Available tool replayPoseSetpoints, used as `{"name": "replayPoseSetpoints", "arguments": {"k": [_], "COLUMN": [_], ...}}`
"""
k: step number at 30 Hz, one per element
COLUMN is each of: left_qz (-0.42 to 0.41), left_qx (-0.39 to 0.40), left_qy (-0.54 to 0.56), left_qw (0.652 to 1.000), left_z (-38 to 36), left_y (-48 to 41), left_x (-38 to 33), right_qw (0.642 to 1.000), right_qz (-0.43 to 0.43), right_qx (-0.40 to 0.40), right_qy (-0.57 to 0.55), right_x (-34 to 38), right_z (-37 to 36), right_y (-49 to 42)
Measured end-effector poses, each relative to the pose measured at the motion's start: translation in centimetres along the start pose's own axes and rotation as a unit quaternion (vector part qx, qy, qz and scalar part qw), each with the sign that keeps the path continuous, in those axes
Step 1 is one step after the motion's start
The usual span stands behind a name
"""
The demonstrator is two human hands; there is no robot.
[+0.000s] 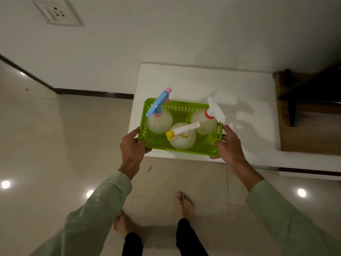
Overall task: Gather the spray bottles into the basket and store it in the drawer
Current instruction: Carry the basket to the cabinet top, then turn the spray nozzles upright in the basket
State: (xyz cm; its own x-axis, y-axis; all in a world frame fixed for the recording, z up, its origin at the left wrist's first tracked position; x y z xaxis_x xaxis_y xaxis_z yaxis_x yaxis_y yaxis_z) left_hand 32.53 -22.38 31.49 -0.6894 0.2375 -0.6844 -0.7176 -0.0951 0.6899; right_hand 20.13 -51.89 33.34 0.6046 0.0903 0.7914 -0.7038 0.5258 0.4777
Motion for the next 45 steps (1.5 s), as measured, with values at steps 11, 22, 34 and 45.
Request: {"name": "replayPoseSetpoints", "arguments": {"k": [11,22,34,45], "left_qz": [0.012,-0.192,-0.244,-0.248], "left_qx": [-0.003,-0.07,0.039,0.069], "left_qy": [-0.033,-0.159,-0.193,-0.183], "left_qw": [0.999,0.966,0.95,0.949], "left_z": [-4.6,-2.7,-7.2,-8.8], "left_y": [0.5,4.4,2.4,1.3], "left_x": [1.3,-1.7,-5.6,-7.1], "right_qw": [1.0,0.962,0.967,0.972], "right_qz": [0.006,0.11,0.195,0.222], "right_qx": [-0.026,-0.242,-0.138,-0.06], "right_qy": [-0.001,0.064,0.087,0.042], "right_x": [-2.9,-1.3,2.3,3.5], "right_z": [3.2,4.9,-3.0,-4.0], "right_y": [-1.8,3.2,3.6,1.4]}}
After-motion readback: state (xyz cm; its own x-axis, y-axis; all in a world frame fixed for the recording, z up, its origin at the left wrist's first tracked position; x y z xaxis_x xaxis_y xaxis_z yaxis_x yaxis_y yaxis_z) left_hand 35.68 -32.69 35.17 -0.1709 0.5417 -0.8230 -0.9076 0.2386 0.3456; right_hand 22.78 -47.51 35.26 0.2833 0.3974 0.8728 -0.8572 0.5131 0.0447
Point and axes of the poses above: each hand's wrist, its own y-axis away from the middle knuckle, its own z-axis out of the back of the hand, x = y × z, the point moved 7 cm from there along -y, towards the middle knuckle, and after that the axes turned 9 degrees about z, right-handed, at the moved point
